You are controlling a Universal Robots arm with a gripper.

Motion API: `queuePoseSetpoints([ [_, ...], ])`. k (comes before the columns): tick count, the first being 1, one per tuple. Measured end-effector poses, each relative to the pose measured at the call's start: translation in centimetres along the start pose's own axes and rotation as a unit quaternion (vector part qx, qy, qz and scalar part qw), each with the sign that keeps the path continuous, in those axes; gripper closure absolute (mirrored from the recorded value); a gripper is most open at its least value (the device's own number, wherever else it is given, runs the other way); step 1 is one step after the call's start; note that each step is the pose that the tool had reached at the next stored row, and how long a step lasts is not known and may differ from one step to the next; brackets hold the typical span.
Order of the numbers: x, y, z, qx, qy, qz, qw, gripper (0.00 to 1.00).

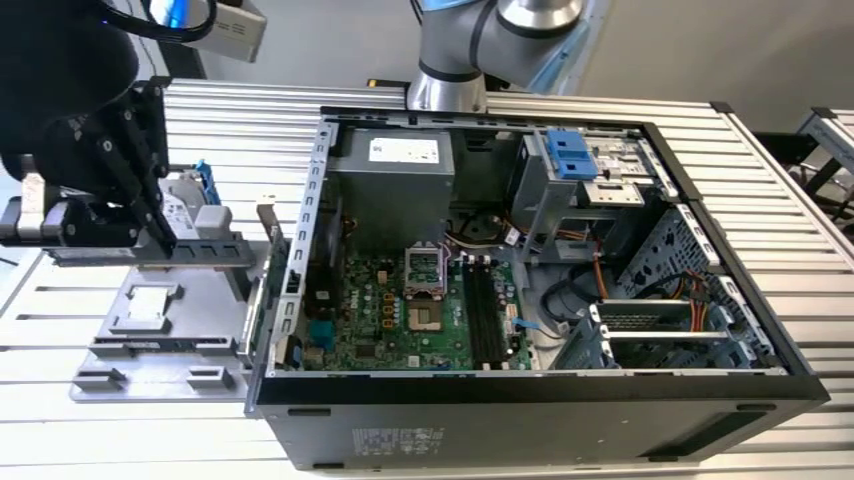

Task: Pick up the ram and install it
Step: 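Pick up the ram and move it above insertion slot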

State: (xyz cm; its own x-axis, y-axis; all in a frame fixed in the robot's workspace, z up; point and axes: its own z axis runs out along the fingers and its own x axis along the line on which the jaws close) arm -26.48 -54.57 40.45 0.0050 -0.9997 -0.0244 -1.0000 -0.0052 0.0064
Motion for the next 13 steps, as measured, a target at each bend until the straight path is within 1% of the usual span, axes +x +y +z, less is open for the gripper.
queuePoseSetpoints([
  [13, 0.03, -5.9, -0.03, 0.0, 0.0, 0.0, 1.0, 1.0],
])
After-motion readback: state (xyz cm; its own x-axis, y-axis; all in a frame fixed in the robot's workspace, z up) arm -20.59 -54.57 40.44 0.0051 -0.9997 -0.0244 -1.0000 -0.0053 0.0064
